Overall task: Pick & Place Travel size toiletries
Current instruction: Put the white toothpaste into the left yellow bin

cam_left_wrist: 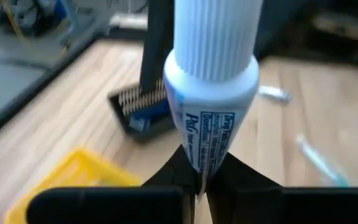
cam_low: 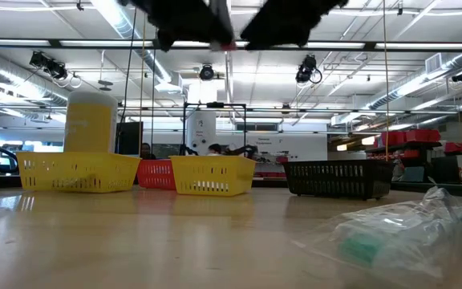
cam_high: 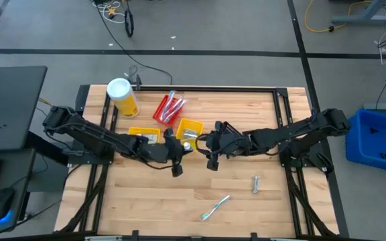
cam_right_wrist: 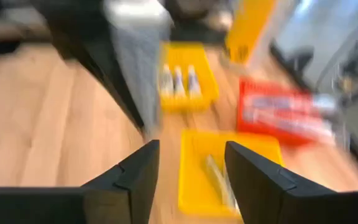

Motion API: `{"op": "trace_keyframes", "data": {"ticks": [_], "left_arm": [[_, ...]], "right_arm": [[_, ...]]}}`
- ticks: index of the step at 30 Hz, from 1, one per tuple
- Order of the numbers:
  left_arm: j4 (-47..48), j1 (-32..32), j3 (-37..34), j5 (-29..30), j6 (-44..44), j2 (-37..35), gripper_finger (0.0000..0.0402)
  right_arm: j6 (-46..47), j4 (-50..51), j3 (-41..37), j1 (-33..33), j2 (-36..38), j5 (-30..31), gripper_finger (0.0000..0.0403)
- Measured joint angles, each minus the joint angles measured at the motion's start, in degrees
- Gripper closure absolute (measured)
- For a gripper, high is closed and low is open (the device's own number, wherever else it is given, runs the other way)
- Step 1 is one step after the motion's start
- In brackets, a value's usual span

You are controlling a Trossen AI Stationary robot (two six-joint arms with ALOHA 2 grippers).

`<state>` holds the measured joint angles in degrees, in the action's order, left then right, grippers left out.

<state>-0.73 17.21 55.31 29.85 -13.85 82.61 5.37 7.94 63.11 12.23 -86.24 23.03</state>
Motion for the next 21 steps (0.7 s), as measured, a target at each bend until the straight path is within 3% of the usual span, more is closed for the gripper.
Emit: {"op": "trace_keyframes", "data": {"ticks": [8,16,21], "left_arm": [[19.77,-0.98,0.00,5.52,-10.15,-0.01,0.0374],[41.86,-4.09,0.12,4.64,-19.57,-1.96,0.0371],[57.71,-6.85,0.04,-1.01,-23.57,-2.50,0.0373]], "right_arm": [[16.00,17.46,-0.02,1.02,0.00,-0.54,0.0188],[20.74,21.39,-0.02,1.60,0.00,-0.55,0.0203],[20.75,21.61,-0.02,1.70,0.00,-0.66,0.0217]]}}
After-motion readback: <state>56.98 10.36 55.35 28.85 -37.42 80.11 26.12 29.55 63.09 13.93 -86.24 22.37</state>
